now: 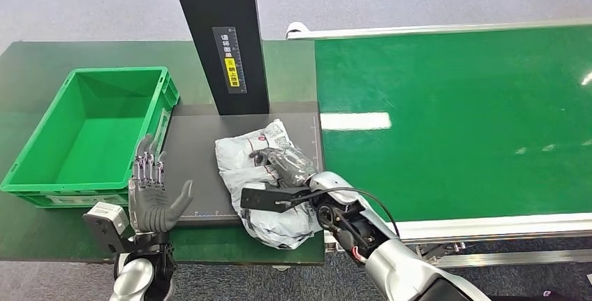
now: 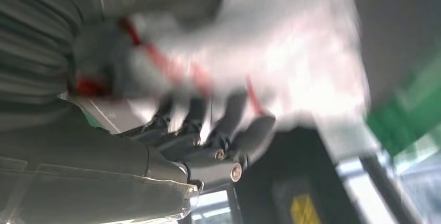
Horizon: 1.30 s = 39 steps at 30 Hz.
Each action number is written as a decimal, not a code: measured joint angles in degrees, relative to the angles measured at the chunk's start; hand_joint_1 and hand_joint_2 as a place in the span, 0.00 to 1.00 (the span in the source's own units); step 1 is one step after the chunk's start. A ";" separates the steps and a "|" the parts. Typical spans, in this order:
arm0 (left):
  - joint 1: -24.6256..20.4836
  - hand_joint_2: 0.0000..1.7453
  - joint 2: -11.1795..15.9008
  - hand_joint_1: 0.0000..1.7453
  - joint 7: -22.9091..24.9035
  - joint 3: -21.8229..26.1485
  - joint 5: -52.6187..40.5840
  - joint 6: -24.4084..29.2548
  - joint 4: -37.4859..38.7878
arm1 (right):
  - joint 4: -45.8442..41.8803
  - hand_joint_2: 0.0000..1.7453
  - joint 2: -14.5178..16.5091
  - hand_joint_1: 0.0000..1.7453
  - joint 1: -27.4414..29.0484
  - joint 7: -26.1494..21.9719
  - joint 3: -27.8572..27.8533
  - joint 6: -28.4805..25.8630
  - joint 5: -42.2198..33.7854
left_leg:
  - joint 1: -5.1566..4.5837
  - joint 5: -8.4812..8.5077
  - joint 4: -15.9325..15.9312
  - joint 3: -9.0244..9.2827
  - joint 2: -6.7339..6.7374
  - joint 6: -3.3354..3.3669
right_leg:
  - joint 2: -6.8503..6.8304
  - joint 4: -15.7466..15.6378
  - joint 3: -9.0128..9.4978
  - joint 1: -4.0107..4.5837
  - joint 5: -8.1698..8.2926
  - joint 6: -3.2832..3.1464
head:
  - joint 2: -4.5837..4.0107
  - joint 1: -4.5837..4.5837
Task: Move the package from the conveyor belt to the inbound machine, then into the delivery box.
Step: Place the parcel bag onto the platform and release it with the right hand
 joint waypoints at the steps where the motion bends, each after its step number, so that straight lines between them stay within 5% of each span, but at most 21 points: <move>1: 0.26 1.00 -0.05 0.00 0.07 0.00 -0.21 0.18 -0.07 | -1.36 1.00 -0.39 0.00 0.28 -0.87 -1.55 -0.21 -2.44 | 0.00 0.00 0.00 -0.01 0.00 0.00 | 0.00 0.00 0.00 0.00 0.00 0.00 | 0.00 0.01; 7: 0.61 1.00 -0.23 0.00 0.36 0.03 -1.60 0.46 -0.11 | -9.20 1.00 -2.36 0.00 2.25 -4.62 -10.08 1.48 -12.95 | -0.01 -0.01 0.01 -0.04 -0.01 0.00 | 0.00 -0.01 -0.02 -0.01 0.00 0.00 | 0.01 0.01; 12: 1.01 1.00 -0.13 0.00 -0.27 -0.60 -7.42 0.08 -0.21 | -13.27 1.00 -2.89 0.00 4.19 -5.23 -17.23 21.13 -36.23 | 0.00 -0.01 0.00 -0.04 -0.02 0.00 | -0.01 -0.01 -0.03 0.00 0.00 0.00 | 0.00 -0.01; 19: 1.08 1.00 0.19 0.00 1.07 -2.38 -14.14 -2.99 -0.55 | -14.10 1.00 -3.64 0.00 4.98 -1.57 -23.47 34.55 -55.59 | 0.00 -0.01 0.01 -0.03 -0.02 0.01 | -0.01 -0.01 -0.01 0.00 0.00 0.00 | 0.01 0.00; 25: 0.67 1.00 0.31 0.00 3.21 -4.79 -20.44 -3.57 -0.55 | -14.01 1.00 -4.03 0.00 4.98 -0.95 -25.86 34.50 -61.37 | -0.01 -0.01 0.01 -0.03 0.03 0.01 | 0.01 -0.01 -0.03 -0.01 0.01 0.01 | 0.01 -0.01; 31: -3.17 1.00 0.02 0.00 16.14 -7.07 -35.40 1.25 3.14 | -13.94 1.00 -4.09 0.00 4.58 -5.13 -26.63 26.27 -59.91 | 0.00 0.00 0.01 -0.03 0.00 0.00 | 0.00 0.00 -0.02 0.00 0.02 0.01 | 0.00 -0.01; 39: -6.02 1.00 -0.58 0.00 17.15 -7.32 -36.47 2.04 7.20 | -13.94 1.00 -4.09 0.00 4.54 -5.93 -26.80 24.32 -59.19 | 0.00 -0.01 0.02 -0.04 0.00 0.00 | 0.00 0.00 -0.03 -0.01 0.02 0.01 | 0.01 -0.01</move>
